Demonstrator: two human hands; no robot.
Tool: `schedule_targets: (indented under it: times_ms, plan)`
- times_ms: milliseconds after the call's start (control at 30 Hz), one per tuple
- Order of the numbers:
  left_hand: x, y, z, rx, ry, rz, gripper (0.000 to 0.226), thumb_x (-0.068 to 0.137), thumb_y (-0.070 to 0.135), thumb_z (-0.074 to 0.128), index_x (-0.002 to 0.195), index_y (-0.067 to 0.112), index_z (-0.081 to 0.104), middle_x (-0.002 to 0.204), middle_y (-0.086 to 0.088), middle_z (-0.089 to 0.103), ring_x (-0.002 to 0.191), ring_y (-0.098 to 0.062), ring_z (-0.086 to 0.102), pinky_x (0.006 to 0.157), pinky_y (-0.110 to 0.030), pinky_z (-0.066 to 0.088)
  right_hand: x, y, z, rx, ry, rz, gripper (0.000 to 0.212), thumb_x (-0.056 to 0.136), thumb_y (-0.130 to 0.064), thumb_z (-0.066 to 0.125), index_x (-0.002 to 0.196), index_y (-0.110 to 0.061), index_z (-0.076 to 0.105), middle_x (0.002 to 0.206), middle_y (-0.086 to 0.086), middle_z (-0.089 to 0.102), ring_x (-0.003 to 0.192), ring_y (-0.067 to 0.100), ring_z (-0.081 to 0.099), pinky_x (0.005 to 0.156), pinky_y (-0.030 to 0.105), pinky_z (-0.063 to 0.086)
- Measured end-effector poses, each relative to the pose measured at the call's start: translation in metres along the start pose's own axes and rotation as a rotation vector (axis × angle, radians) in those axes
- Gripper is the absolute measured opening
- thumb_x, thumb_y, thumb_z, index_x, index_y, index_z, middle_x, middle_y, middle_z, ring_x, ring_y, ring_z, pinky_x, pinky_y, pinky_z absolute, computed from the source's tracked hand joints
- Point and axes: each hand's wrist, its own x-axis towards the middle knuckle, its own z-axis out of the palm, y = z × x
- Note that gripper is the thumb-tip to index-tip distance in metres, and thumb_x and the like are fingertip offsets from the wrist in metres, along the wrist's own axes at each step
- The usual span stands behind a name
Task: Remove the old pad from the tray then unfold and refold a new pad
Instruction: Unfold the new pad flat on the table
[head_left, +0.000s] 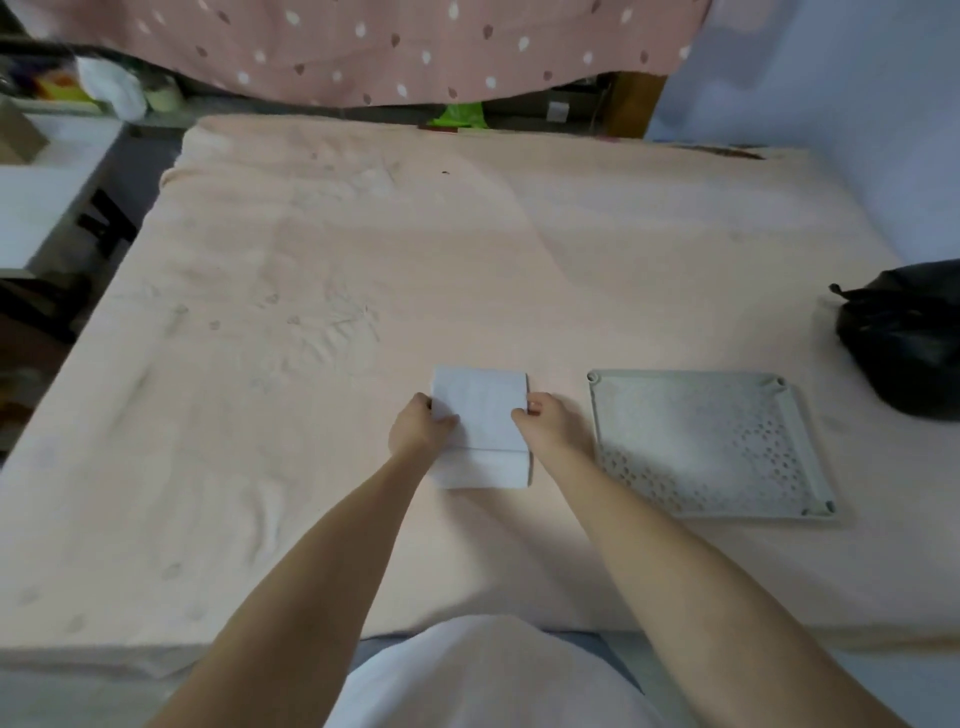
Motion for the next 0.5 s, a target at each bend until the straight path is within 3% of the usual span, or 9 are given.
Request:
schedule_targets:
  times_ms: [33,100,167,233,400,500]
  plan:
    - [0.001,-0.001,-0.002,-0.015,0.008,0.007,0.032,0.083,0.032,0.065,0.103,0.009,0.055,0.102,-0.008,0.065,0.096,-0.028,0.06,0.075,-0.032,0.044,0.001,0.001,0.0,0.02,-0.017,0.009,0.015,0.08,-0.019,0.056,0.089,-0.015,0.068,0.081,0.01,0.067,0.064,0.022,0.056,0.04,0.016,0.033]
    - [0.003,-0.002,-0.005,-0.035,0.015,0.022,0.03,0.082,0.032,0.067,0.1,0.011,0.055,0.096,-0.004,0.064,0.093,-0.027,0.06,0.071,-0.03,0.043,0.002,0.005,-0.002,0.045,-0.048,0.054,0.011,0.077,-0.026,0.055,0.074,-0.019,0.061,0.067,0.005,0.061,0.063,0.024,0.056,0.05,0.023,0.039]
    - [0.006,-0.004,-0.009,-0.055,0.02,0.03,0.029,0.082,0.032,0.067,0.1,0.012,0.057,0.094,-0.004,0.064,0.09,-0.025,0.06,0.069,-0.028,0.041,0.007,0.009,0.001,0.179,-0.092,0.095,0.018,0.08,-0.021,0.057,0.09,-0.01,0.067,0.091,0.018,0.068,0.087,0.034,0.065,0.076,0.04,0.054]
    - [0.007,-0.005,-0.014,-0.063,0.032,0.032,0.028,0.082,0.031,0.067,0.101,0.011,0.058,0.098,-0.005,0.066,0.09,-0.025,0.059,0.068,-0.027,0.041,0.009,0.009,0.003,0.243,-0.122,0.124,0.035,0.083,-0.015,0.059,0.111,0.006,0.06,0.11,0.027,0.063,0.102,0.04,0.063,0.094,0.053,0.048]
    - [0.008,-0.014,-0.028,-0.064,0.075,-0.009,0.027,0.083,0.026,0.066,0.104,0.01,0.06,0.103,-0.007,0.066,0.095,-0.028,0.06,0.072,-0.028,0.041,0.007,-0.002,0.022,0.348,-0.186,0.119,0.031,0.086,0.001,0.055,0.113,0.017,0.056,0.107,0.034,0.061,0.085,0.025,0.054,0.089,0.046,0.049]
    - [0.007,-0.027,-0.043,-0.13,0.095,-0.064,0.028,0.081,0.024,0.069,0.104,0.01,0.061,0.096,-0.008,0.066,0.091,-0.028,0.062,0.072,-0.028,0.043,0.003,-0.013,0.035,0.376,-0.198,0.112,0.027,0.084,0.003,0.055,0.108,0.016,0.058,0.116,0.034,0.059,0.101,0.035,0.062,0.095,0.051,0.045]
